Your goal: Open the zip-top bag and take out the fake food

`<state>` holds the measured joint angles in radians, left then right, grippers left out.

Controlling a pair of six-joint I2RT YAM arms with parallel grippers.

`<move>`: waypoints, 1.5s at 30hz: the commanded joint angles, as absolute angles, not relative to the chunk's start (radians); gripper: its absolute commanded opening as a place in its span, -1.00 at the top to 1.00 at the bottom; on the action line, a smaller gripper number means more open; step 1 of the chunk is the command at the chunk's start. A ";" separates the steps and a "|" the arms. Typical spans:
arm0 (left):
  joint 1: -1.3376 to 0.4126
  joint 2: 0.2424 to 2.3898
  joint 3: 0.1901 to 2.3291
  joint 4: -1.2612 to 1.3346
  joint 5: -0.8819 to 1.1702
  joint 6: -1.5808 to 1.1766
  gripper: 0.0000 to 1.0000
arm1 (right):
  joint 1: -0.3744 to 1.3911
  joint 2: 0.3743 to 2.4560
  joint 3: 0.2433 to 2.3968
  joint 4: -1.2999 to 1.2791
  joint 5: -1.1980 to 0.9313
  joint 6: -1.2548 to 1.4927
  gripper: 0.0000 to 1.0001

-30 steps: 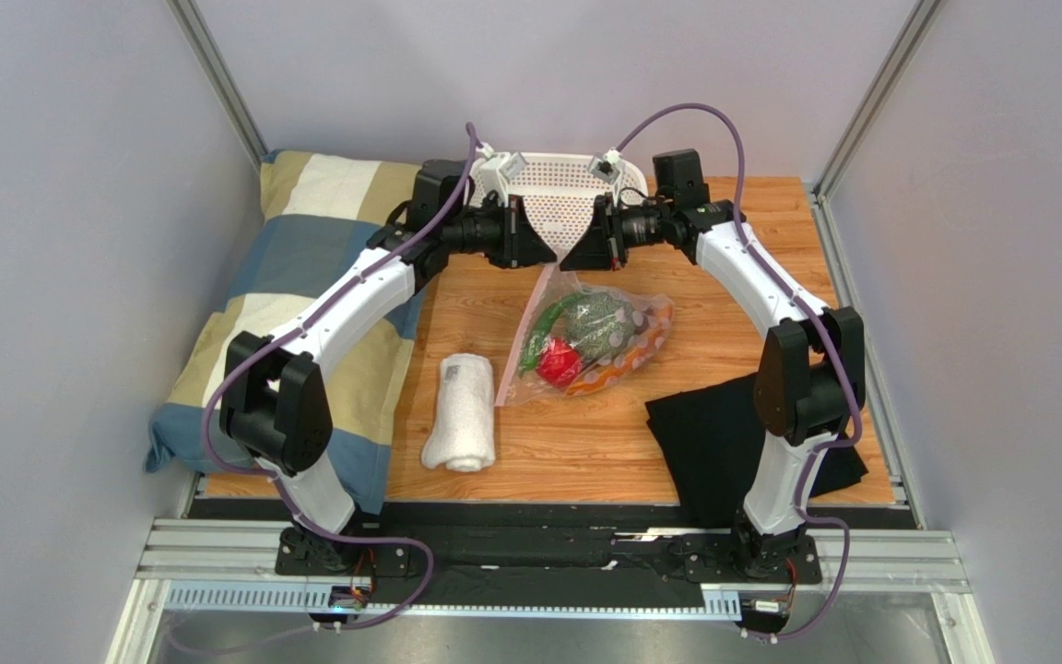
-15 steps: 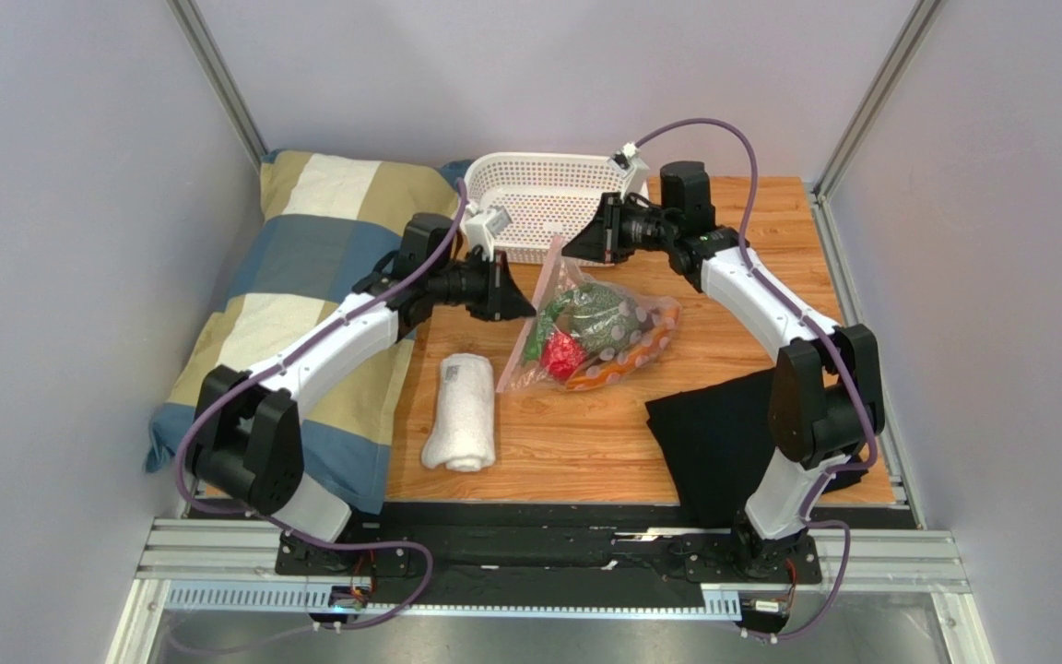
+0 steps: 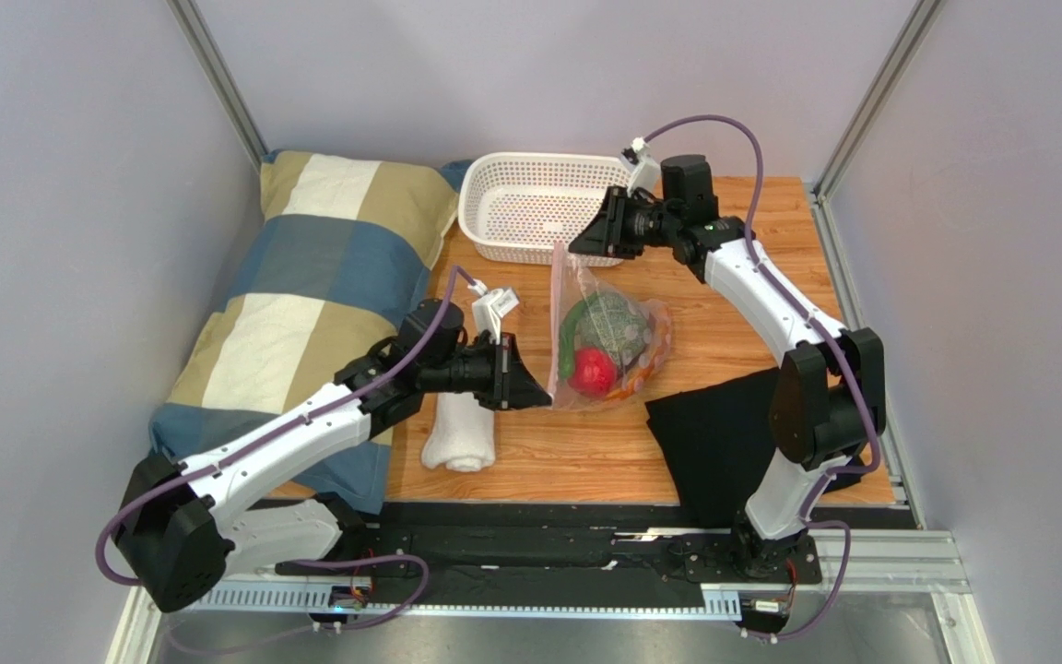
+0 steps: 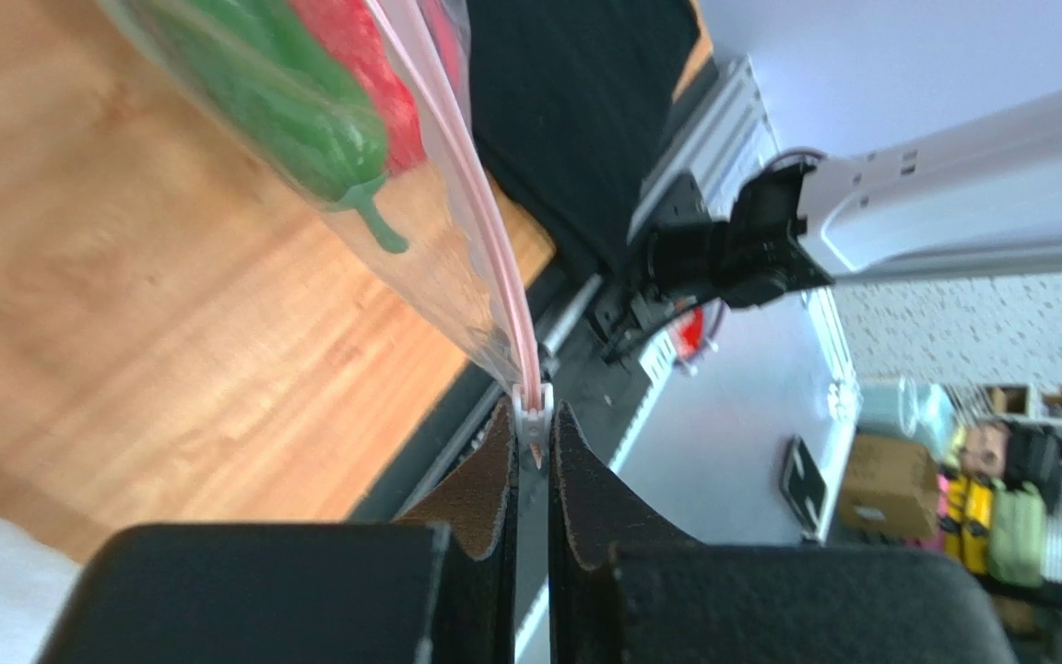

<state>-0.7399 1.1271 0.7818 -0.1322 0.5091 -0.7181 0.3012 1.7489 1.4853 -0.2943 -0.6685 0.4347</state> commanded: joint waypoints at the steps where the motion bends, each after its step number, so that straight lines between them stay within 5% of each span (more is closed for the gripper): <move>1: -0.769 1.183 0.868 -0.149 0.505 -0.781 1.00 | 0.310 1.720 1.661 -0.660 -0.386 0.452 0.20; 2: -0.770 1.196 0.889 -0.181 0.499 -0.776 1.00 | 0.314 1.715 1.698 -0.834 -0.338 0.456 -0.20; 6: -0.775 1.241 0.937 -0.204 0.477 -0.775 1.00 | 0.383 1.681 1.804 -1.106 -0.160 0.425 -0.44; 11: -0.779 1.247 0.940 -0.190 0.471 -0.784 1.00 | 0.491 1.595 1.636 -1.027 -0.178 0.471 -0.22; 26: -0.784 1.232 0.933 -0.204 0.462 -0.784 1.00 | 0.683 1.767 1.660 -0.973 -0.264 0.437 -0.20; 30: -0.785 1.229 0.931 -0.199 0.462 -0.787 1.00 | 0.683 1.810 1.660 -0.946 -0.292 0.443 0.14; 32: -0.784 1.221 0.928 -0.201 0.456 -0.788 1.00 | 0.684 1.821 1.664 -0.930 -0.307 0.451 0.47; 34: -0.785 1.210 0.927 -0.212 0.451 -0.792 1.00 | 0.681 1.824 1.674 -0.942 -0.310 0.449 1.00; 35: -0.784 1.189 0.928 -0.228 0.428 -0.792 1.00 | 0.681 1.810 1.672 -0.942 -0.289 0.445 1.00; 37: -0.775 1.157 0.930 -0.291 0.391 -0.802 0.62 | 0.681 1.786 1.660 -0.937 -0.273 0.439 1.00; 38: -0.750 1.116 0.931 -0.313 0.359 -0.808 0.15 | 0.680 1.773 1.651 -0.933 -0.261 0.439 1.00; 39: -0.732 1.092 0.928 -0.330 0.351 -0.819 0.00 | 0.681 1.751 1.648 -0.930 -0.259 0.439 1.00; 41: -0.687 1.039 0.913 -0.374 0.342 -0.877 -0.21 | 0.681 1.727 1.637 -0.919 -0.259 0.443 1.00; 45: -0.563 1.052 0.913 -0.428 0.370 -0.972 -0.22 | 0.681 1.655 1.565 -0.856 -0.267 0.472 1.00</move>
<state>-0.6479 1.0462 0.8982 -0.3500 0.3798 -0.8722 0.6804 1.7660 1.6093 -0.9489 -0.2729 0.4496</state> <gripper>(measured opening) 0.608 0.011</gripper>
